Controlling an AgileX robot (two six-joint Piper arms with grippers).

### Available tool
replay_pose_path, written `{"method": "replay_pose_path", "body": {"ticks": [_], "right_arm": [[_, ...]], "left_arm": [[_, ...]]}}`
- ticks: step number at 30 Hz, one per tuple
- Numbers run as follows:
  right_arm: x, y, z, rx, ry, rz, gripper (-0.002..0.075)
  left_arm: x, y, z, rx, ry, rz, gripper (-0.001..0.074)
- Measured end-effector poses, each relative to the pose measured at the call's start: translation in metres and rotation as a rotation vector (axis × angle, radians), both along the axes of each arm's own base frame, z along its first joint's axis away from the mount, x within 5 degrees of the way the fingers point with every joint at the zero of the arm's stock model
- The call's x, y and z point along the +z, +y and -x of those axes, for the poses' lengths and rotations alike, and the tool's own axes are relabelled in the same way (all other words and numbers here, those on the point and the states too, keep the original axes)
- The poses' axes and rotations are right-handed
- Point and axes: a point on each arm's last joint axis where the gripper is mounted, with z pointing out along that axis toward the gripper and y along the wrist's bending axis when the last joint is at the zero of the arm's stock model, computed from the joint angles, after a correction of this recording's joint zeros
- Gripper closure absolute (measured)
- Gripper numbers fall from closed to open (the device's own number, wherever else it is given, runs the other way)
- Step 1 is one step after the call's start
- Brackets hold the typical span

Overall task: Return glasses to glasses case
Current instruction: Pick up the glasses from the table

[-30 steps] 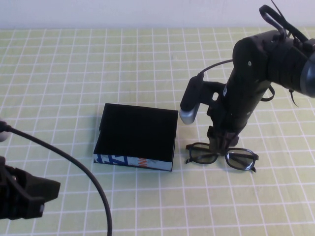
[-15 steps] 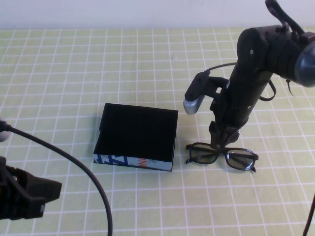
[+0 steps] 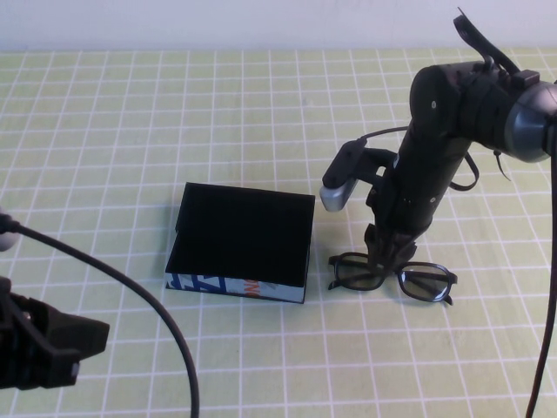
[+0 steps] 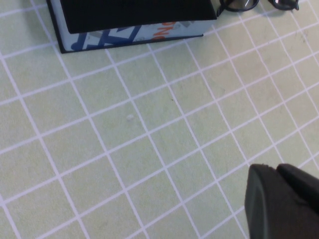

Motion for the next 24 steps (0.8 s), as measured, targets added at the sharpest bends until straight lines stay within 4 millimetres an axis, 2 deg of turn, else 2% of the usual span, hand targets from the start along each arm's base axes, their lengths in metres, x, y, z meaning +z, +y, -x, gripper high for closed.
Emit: {"method": "replay_pose_path", "body": {"ticks": [5, 14, 16, 20, 24], "right_arm": [[0.000, 0.002, 0.001, -0.013, 0.016, -0.029, 0.0453], [-0.013, 0.004, -0.001, -0.016, 0.048, -0.022, 0.0464], [-0.013, 0.004, -0.001, -0.017, 0.049, -0.024, 0.0502], [-0.013, 0.004, 0.000, -0.014, 0.060, -0.020, 0.0668], [-0.009, 0.004, 0.000, -0.011, 0.069, -0.022, 0.0720]], "left_arm": [[0.000, 0.000, 0.000, -0.003, -0.002, -0.002, 0.0738], [0.000, 0.000, 0.001, -0.009, 0.001, -0.003, 0.0738], [0.000, 0.000, 0.001, -0.013, 0.005, -0.004, 0.0738], [-0.001, 0.000, 0.002, -0.023, 0.008, -0.007, 0.0738], [-0.001, 0.000, 0.002, -0.024, 0.007, -0.007, 0.0738]]}}
